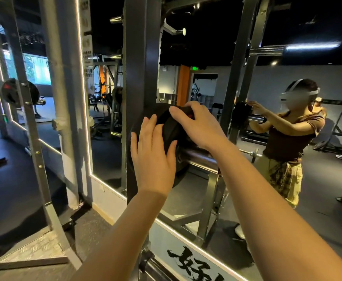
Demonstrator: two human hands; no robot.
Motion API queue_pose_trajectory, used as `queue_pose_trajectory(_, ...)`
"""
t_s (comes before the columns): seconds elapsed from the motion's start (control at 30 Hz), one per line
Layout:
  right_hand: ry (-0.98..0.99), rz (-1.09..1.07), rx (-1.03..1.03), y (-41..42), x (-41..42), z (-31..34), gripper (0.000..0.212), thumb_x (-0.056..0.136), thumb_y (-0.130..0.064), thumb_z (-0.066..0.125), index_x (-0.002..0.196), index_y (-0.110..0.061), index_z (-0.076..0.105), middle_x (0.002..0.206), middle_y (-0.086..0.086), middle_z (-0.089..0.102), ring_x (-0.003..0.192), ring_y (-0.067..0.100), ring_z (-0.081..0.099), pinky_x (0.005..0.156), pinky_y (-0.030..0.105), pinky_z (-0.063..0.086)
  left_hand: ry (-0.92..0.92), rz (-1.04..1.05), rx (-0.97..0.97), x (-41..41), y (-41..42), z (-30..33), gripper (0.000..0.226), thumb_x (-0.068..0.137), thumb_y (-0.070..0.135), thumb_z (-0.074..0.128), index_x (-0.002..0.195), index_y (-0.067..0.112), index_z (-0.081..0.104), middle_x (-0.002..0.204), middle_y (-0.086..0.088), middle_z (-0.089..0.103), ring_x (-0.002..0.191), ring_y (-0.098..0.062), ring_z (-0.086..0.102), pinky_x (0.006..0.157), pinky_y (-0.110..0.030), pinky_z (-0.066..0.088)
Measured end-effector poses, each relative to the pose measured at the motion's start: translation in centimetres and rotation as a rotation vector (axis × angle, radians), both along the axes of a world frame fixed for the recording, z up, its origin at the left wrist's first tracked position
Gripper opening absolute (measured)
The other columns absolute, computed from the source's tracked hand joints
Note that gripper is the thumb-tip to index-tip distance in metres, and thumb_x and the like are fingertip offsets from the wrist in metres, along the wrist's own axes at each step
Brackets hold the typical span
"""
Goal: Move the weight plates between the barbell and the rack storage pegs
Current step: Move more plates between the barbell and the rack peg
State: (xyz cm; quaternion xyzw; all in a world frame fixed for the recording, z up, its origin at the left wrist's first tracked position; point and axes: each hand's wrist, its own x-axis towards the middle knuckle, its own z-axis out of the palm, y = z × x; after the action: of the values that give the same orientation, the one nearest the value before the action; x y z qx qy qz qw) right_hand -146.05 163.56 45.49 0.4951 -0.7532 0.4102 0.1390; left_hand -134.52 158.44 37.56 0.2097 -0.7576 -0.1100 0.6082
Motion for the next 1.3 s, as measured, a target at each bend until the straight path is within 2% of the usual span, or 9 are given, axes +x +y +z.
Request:
queue_pose_trajectory(0.1, 0.268, 0.028, 0.017, 0.9, -0.8, 0.6, 0.061, 0.085, -0.074, 0.023, 0.11, -0.028, 0.054, 0.103, -0.008, 0.053, 0.096, 0.011, 0.05, 0.082, 0.03, 0.04, 0.091, 0.013, -0.007, -0.3, 0.6, -2.1, 0.041, 0.095, 0.027, 0.048, 0.131, 0.009, 0.044, 0.147, -0.009, 0.039, 0.142, -0.02, 0.023, 0.115, -0.046, 0.02)
queue_pose_trajectory(0.27, 0.348, 0.034, 0.104, -0.3, -2.1, 2.8, 0.047, 0.1, -0.05, 0.016, 0.082, -0.023, 0.049, 0.077, -0.011, 0.041, 0.086, 0.015, 0.044, 0.083, 0.037, 0.036, 0.144, 0.032, -0.09, -0.4, 0.3, -3.1, 0.038, 0.096, 0.022, 0.051, 0.13, 0.006, 0.044, 0.146, -0.014, 0.041, 0.142, -0.024, 0.028, 0.115, -0.049, 0.023)
queue_pose_trajectory(0.33, 0.145, 0.131, 0.082, -0.8, -2.4, 2.5, 0.042, 0.1, -0.052, 0.018, 0.082, -0.03, 0.048, 0.08, -0.013, 0.048, 0.087, 0.012, 0.048, 0.089, 0.036, 0.037, 0.096, 0.041, -0.142, -0.1, -0.2, -2.1, 0.038, 0.096, 0.024, 0.049, 0.129, 0.004, 0.047, 0.144, -0.014, 0.043, 0.141, -0.025, 0.029, 0.116, -0.049, 0.02)
queue_pose_trajectory(0.5, -0.524, 0.211, 0.021, 0.1, -4.9, 1.1, 0.057, 0.097, -0.06, 0.026, 0.13, -0.021, 0.052, 0.122, 0.001, 0.061, 0.12, 0.017, 0.051, 0.111, 0.038, 0.026, -0.17, -0.02, -0.097, -0.1, -0.2, 4.0, 0.042, 0.093, 0.036, 0.049, 0.128, 0.013, 0.053, 0.138, -0.002, 0.048, 0.135, -0.016, 0.036, 0.118, -0.04, 0.009)
queue_pose_trajectory(0.67, -0.815, 0.246, -0.083, 1.2, -6.2, -1.3, 0.033, 0.1, -0.048, 0.034, 0.106, -0.024, 0.056, 0.096, 0.0, 0.065, 0.082, 0.01, 0.062, 0.067, 0.026, 0.045, -0.333, 0.019, -0.157, -1.8, -0.6, 7.0, 0.043, 0.095, 0.039, 0.05, 0.13, 0.014, 0.051, 0.13, -0.003, 0.054, 0.126, -0.017, 0.045, 0.118, -0.036, 0.017)
queue_pose_trajectory(0.9, -0.465, 0.184, -0.012, 1.8, -3.9, 1.7, 0.038, 0.103, -0.038, 0.027, 0.092, -0.019, 0.058, 0.08, 0.0, 0.058, 0.082, 0.012, 0.057, 0.083, 0.029, 0.038, -0.029, -0.081, 0.005, -0.4, 2.0, 2.8, 0.04, 0.093, 0.026, 0.057, 0.131, 0.011, 0.052, 0.136, -0.008, 0.053, 0.135, -0.005, 0.022, 0.117, -0.039, 0.014)
queue_pose_trajectory(1.0, 0.003, 0.215, 0.073, 2.9, -2.0, 3.2, 0.032, 0.099, -0.032, 0.032, 0.071, -0.023, 0.045, 0.07, -0.006, 0.045, 0.069, 0.006, 0.045, 0.072, 0.025, 0.035, 0.231, -0.406, 0.207, -0.3, 5.7, -2.8, 0.047, 0.093, 0.028, 0.053, 0.136, 0.024, 0.035, 0.128, 0.027, 0.046, 0.122, 0.009, 0.042, 0.1, -0.023, 0.045)
queue_pose_trajectory(1.1, 0.282, 0.211, 0.052, 4.4, -0.4, 2.9, 0.033, 0.094, -0.033, 0.037, 0.062, -0.027, 0.044, 0.063, -0.007, 0.042, 0.063, 0.007, 0.042, 0.067, 0.026, 0.034, 0.318, -0.503, 0.285, -1.2, 8.4, -5.7, 0.047, 0.093, 0.024, 0.052, 0.134, 0.03, 0.03, 0.119, 0.045, 0.038, 0.104, 0.016, 0.051, 0.075, -0.008, 0.05)
queue_pose_trajectory(1.3, 0.269, 0.129, -0.003, 6.6, -1.9, 3.0, 0.047, 0.086, -0.049, 0.031, 0.061, -0.013, 0.047, 0.061, 0.005, 0.041, 0.065, 0.024, 0.046, 0.066, 0.038, 0.036, 0.3, -0.474, 0.204, -1.4, 8.0, -4.7, 0.046, 0.093, 0.034, 0.051, 0.134, 0.027, 0.031, 0.12, -0.001, 0.057, 0.106, -0.009, 0.061, 0.079, -0.023, 0.057)
